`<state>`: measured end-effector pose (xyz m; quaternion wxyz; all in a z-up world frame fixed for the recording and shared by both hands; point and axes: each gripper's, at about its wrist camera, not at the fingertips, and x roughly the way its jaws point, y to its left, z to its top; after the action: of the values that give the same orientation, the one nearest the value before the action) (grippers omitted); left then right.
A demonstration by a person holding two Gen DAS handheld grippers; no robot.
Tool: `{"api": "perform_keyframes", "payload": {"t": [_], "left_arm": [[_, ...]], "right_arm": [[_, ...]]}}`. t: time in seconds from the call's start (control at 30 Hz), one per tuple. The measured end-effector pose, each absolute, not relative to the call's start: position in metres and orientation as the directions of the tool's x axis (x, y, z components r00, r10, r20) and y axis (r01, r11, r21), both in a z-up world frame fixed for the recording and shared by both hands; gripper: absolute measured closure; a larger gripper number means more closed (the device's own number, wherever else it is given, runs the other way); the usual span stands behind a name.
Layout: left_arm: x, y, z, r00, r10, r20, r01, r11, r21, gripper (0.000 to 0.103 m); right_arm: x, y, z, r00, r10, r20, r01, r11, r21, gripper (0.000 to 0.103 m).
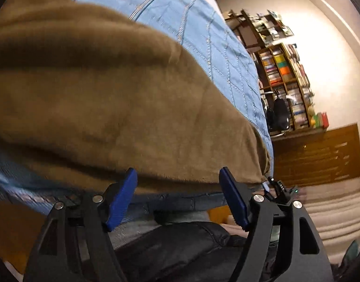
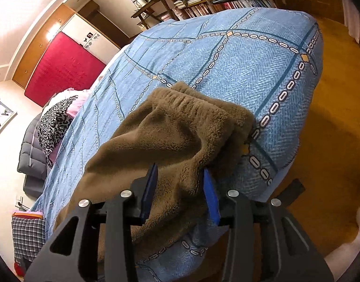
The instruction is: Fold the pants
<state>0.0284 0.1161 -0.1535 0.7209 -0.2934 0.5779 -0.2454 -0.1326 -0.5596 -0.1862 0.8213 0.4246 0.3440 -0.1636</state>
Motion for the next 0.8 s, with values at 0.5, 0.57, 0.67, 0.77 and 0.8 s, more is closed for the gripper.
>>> {"api": "perform_keyframes", "payload": {"t": [0.5, 0.57, 0.67, 0.77, 0.8], "left_arm": [[0.034, 0.113, -0.192, 0.235, -0.669, -0.705, -0.226, 0.668, -0.709, 0.031], [0.035, 0.118, -0.197, 0.257, -0.66, -0.705, -0.252, 0.659, -0.709, 0.031], [0.036, 0.117, -0.198, 0.272, -0.633, -0.725, -0.266, 0.674, -0.689, 0.059], [0.035, 0.111, -0.196, 0.267, -0.627, -0.732, -0.25, 0.688, -0.681, 0.094], [0.033, 0.111, -0.19, 0.271, -0.616, -0.74, -0.229, 0.705, -0.671, 0.096]], "right_arm": [[-0.136, -0.558, -0.196, 0.717, 0.046, -0.695, 0.543, 0.588, 0.6, 0.063], [-0.136, -0.556, -0.199, 0.718, 0.049, -0.694, 0.543, 0.585, 0.603, 0.063], [-0.132, -0.552, -0.202, 0.712, 0.034, -0.702, 0.55, 0.595, 0.586, 0.063], [-0.129, -0.549, -0.201, 0.691, -0.008, -0.722, 0.571, 0.619, 0.539, 0.077], [-0.127, -0.548, -0.199, 0.679, -0.032, -0.734, 0.583, 0.631, 0.512, 0.09]]}}
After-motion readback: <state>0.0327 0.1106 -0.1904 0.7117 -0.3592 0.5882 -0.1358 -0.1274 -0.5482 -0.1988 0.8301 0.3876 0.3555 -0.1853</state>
